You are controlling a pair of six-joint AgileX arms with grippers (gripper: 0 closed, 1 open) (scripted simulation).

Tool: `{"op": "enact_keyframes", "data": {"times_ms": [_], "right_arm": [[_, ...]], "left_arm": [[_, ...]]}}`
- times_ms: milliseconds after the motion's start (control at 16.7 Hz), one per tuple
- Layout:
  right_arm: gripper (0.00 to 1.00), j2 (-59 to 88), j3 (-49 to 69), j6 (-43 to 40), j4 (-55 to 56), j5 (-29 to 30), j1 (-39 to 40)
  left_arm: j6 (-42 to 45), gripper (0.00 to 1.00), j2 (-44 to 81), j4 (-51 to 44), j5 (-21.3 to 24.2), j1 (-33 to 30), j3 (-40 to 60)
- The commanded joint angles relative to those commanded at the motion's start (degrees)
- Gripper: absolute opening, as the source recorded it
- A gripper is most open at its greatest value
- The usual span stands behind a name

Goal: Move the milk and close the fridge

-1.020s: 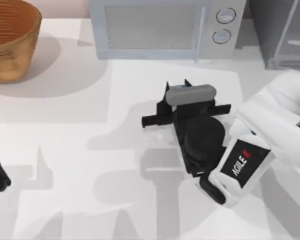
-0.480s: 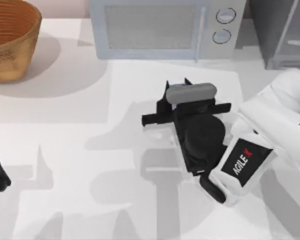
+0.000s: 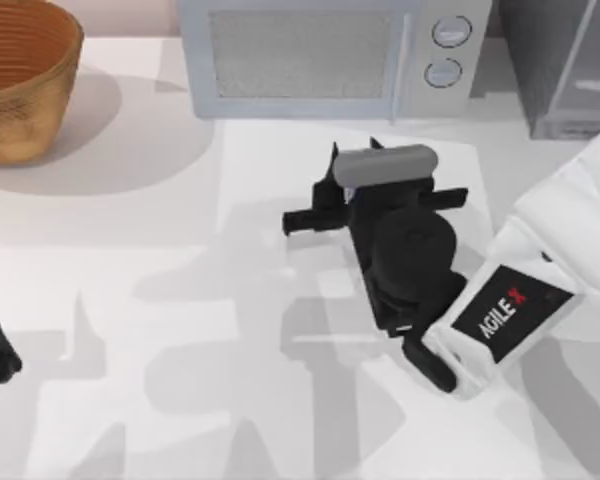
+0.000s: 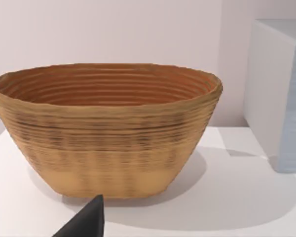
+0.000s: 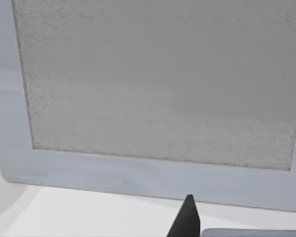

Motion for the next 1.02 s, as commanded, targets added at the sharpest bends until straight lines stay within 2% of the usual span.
{"op": "enact_keyframes", "data": {"times_ms": [180,300,1020], "right_arm": [[0.0,-0.6,-0.4,0.1,-0.3,-0.8,-0.6],[0.0,-3.7,-3.4,0.1,-2.0,-3.9,-3.4],[0.0,-45.7,-30.5,0.1,-13.1,-26.0,-36.2]], "left_arm": [[0.0,1.0,0.0,0.0,0.0,0.0,0.0],[0.0,1.0,0.0,0.0,0.0,0.0,0.0],[0.0,1.0,0.0,0.0,0.0,0.0,0.0]]}}
